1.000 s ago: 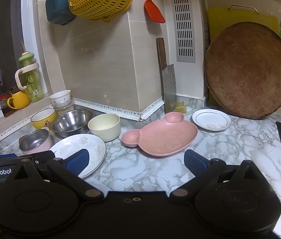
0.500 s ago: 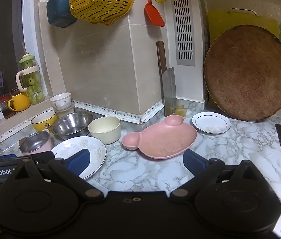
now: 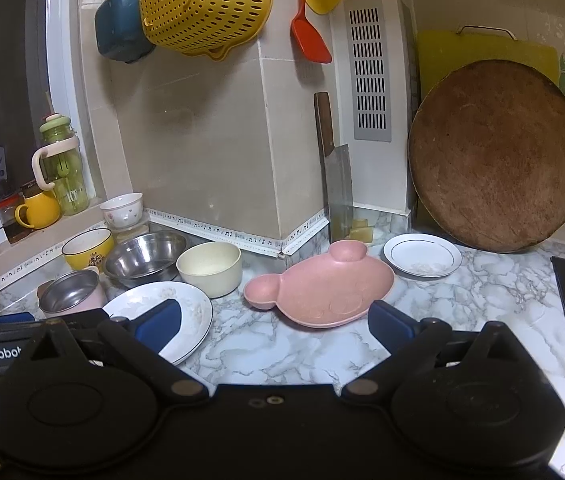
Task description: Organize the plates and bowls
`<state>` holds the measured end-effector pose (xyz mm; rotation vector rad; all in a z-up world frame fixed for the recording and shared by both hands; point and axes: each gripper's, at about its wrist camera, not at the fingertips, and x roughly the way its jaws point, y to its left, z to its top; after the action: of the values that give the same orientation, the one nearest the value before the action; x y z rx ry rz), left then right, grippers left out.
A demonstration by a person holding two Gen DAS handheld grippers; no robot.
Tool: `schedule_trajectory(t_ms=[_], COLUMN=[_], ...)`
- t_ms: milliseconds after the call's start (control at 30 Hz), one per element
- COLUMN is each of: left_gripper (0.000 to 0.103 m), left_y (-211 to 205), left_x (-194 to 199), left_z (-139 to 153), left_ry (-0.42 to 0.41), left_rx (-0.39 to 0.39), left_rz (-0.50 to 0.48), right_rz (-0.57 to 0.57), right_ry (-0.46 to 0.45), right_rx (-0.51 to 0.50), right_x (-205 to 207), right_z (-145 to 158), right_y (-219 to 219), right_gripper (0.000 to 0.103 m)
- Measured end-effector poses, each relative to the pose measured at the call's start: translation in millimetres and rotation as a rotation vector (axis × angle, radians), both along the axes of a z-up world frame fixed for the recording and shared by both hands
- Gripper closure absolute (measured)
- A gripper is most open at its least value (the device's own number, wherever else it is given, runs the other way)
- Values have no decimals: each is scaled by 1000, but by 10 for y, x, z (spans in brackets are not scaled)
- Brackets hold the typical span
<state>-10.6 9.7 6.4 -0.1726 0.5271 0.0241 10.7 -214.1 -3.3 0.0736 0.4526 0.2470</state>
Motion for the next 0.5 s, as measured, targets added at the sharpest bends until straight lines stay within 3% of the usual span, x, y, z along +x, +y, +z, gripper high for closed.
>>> schedule_trajectory(t_ms=[500], left_gripper=[0], left_y=[26], left_x=[-40], left_z=[40], left_ry=[-45], left_rx=[-18], left_rz=[4], right_rz=[17], right_ry=[-32], right_rx=[-3], right_x=[-60], right_z=[31], right_y=[8], right_gripper=[3])
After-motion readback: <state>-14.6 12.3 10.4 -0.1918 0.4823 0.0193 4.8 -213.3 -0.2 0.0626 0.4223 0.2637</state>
